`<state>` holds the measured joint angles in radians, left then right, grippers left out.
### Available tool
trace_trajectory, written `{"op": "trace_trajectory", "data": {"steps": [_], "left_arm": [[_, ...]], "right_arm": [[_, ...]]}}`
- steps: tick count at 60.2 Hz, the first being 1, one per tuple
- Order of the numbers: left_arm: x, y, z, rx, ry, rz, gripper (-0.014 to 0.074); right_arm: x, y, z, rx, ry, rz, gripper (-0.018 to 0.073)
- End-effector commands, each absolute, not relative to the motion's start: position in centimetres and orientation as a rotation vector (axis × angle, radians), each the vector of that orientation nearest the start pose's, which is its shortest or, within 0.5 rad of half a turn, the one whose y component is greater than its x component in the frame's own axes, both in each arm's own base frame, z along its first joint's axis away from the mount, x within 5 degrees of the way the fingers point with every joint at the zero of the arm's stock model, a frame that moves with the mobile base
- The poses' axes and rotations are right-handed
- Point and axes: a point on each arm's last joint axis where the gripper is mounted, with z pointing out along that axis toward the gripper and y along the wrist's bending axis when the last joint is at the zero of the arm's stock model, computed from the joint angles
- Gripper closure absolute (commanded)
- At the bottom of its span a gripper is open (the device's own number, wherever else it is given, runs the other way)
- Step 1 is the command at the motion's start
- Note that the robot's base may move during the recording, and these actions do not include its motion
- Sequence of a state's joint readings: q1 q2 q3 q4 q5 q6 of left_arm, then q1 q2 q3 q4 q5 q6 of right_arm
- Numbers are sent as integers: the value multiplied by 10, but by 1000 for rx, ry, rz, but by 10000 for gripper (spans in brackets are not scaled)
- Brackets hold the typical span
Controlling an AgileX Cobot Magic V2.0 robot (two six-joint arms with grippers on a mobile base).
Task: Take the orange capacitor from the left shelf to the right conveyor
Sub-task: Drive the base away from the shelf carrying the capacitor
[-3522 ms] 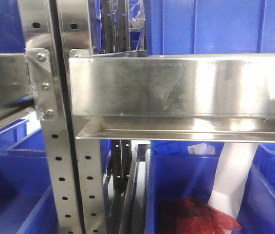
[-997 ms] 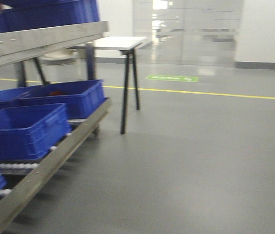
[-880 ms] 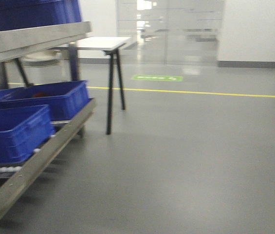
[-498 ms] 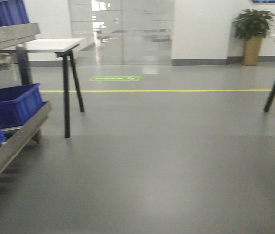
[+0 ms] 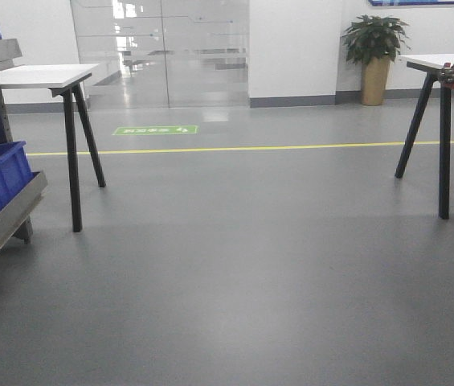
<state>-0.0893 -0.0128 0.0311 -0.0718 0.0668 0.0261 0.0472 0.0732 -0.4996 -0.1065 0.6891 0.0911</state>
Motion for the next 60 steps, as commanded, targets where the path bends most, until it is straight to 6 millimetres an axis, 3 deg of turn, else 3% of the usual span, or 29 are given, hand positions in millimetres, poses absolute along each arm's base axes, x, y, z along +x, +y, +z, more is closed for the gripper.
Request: {"op": "trace_trajectory", "data": {"steps": [1, 60], "left_arm": [[55, -5, 207, 25, 1463, -109, 723], [55, -5, 207, 27, 1463, -111, 723]], "right_arm": [[19, -5, 326, 2, 1633, -34, 504], [19, -5, 326, 2, 1633, -34, 504]]}}
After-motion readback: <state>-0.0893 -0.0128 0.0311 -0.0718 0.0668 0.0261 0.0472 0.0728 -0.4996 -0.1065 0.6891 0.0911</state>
